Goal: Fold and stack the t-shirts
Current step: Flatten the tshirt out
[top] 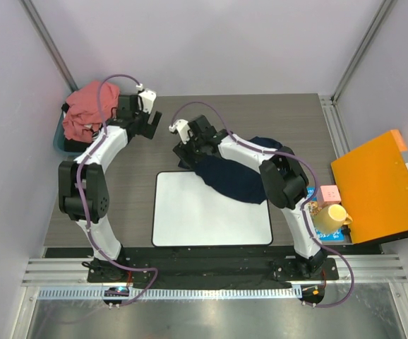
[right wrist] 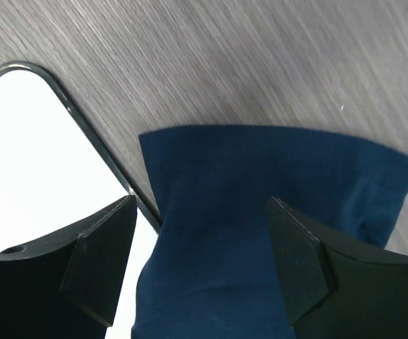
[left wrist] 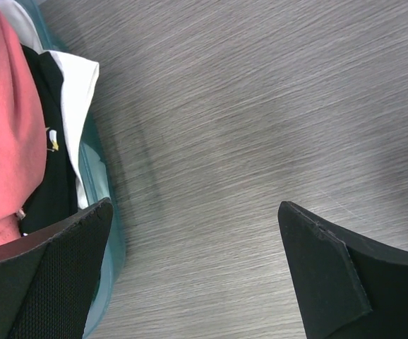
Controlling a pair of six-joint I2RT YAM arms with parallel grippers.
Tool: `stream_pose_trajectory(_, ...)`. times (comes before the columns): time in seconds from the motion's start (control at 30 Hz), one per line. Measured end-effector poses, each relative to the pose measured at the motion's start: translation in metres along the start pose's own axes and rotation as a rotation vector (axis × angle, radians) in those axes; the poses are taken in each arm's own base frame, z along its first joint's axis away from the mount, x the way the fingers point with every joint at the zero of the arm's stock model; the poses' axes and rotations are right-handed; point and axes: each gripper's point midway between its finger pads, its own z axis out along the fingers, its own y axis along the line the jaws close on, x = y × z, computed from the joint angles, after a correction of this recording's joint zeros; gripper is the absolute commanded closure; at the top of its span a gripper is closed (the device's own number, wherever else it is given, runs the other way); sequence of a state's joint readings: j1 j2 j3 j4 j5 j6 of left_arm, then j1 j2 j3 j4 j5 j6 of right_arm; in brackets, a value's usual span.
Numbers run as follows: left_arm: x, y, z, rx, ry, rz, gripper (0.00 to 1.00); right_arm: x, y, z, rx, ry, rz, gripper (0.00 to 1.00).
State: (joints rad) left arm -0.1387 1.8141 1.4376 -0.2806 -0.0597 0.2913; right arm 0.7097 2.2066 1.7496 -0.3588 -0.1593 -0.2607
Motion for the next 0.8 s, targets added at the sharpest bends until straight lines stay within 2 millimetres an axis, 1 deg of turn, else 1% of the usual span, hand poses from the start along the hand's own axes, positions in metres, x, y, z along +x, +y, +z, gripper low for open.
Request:
stream_pose_trajectory(0.13,0.002,0.004,0.0,-0.006,0.003,-0.006,0.0,-0.006,0.002,0.002,-0.005,-0.016,-0.02,0.21)
stream_pose_trajectory(0.27,0.004,0.007,0.0,-0.011,0.007,-0.011,0.0,-0.004,0.009,0.015,-0.02,-0.011,-0.031,0.22)
stream_pose_trajectory(0.4,0.011,0.006,0.002,-0.008,0.022,-0.013,0.0,0.003,0.018,0.033,-0.035,0.006,-0.034,0.23)
stream_pose_trajectory(0.47,0.014,0.006,0.002,-0.007,0.027,-0.013,0.0,-0.001,0.019,0.037,-0.036,-0.009,-0.035,0.24)
stream_pose_trajectory(0.53,0.014,0.006,0.002,-0.007,0.027,-0.014,0.0,-0.003,0.019,0.04,-0.033,-0.014,-0.037,0.31)
stream_pose_trajectory(0.57,0.014,0.007,0.002,-0.007,0.027,-0.014,0.0,-0.002,0.018,0.041,-0.029,-0.013,-0.037,0.39)
stream_pose_trajectory(0.67,0.014,0.006,0.002,-0.006,0.027,-0.015,0.0,0.0,0.017,0.044,-0.022,-0.009,-0.041,0.5)
stream_pose_trajectory(0.8,0.014,0.008,0.002,-0.008,0.027,-0.017,0.0,0.002,0.016,0.044,-0.016,-0.005,-0.055,0.51)
